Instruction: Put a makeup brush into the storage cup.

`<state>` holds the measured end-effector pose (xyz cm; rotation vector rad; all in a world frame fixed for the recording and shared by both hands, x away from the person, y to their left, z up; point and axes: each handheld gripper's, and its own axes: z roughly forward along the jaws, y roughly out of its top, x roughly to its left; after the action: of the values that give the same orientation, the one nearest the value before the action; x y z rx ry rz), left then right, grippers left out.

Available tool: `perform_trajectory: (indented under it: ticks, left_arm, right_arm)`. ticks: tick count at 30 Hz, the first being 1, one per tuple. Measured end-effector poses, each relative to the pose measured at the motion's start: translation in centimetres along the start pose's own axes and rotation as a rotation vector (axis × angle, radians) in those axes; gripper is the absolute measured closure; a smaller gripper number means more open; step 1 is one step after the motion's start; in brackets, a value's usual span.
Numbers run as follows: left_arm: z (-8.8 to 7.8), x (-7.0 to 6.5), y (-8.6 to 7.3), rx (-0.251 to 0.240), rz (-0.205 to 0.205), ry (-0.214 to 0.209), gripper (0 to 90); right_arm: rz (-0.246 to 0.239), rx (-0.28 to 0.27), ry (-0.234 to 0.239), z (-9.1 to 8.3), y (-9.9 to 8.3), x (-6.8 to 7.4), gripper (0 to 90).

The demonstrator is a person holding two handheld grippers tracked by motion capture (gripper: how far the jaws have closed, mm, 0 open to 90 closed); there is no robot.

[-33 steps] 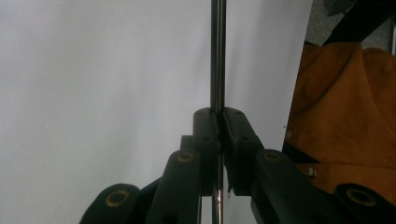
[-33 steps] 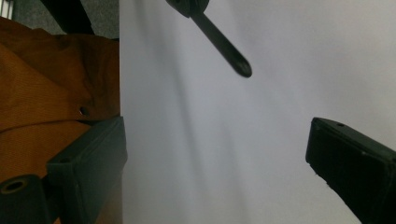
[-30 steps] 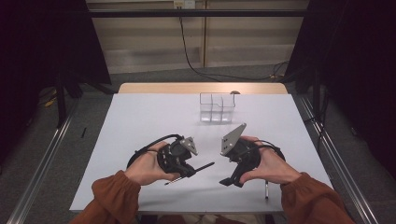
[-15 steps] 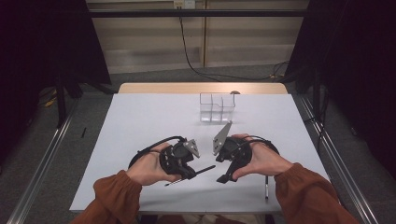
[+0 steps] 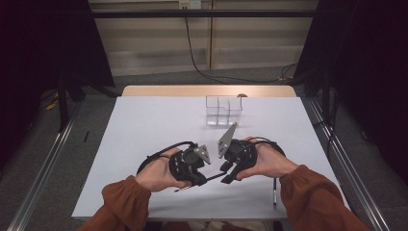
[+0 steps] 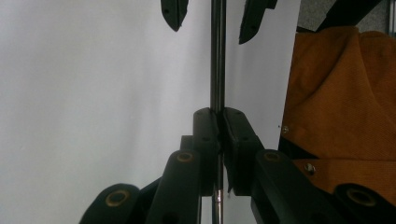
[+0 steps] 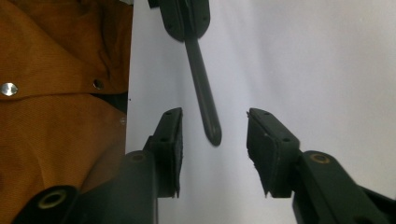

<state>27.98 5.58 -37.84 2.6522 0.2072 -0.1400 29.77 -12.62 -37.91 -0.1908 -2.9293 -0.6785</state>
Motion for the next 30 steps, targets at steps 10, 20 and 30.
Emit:
perform_trajectory:
  ticks: [10, 20, 30]
  left_arm:
    - [0.3, -0.1, -0.1, 0.005, 0.014, 0.001, 84.2]
    - [0.7, -0.2, -0.6, -0.001, 0.021, -0.012, 84.2]
    - [0.9, -0.2, -0.7, -0.021, 0.050, -0.014, 83.6]
  right_arm:
    - [-0.035, -0.010, 0.030, 0.5, 0.5, 0.3, 71.2]
    - [-0.049, -0.009, 0.047, 0.8, 0.6, 0.4, 81.8]
    - [-0.063, -0.015, 0.075, 1.2, 0.1, 0.4, 84.2]
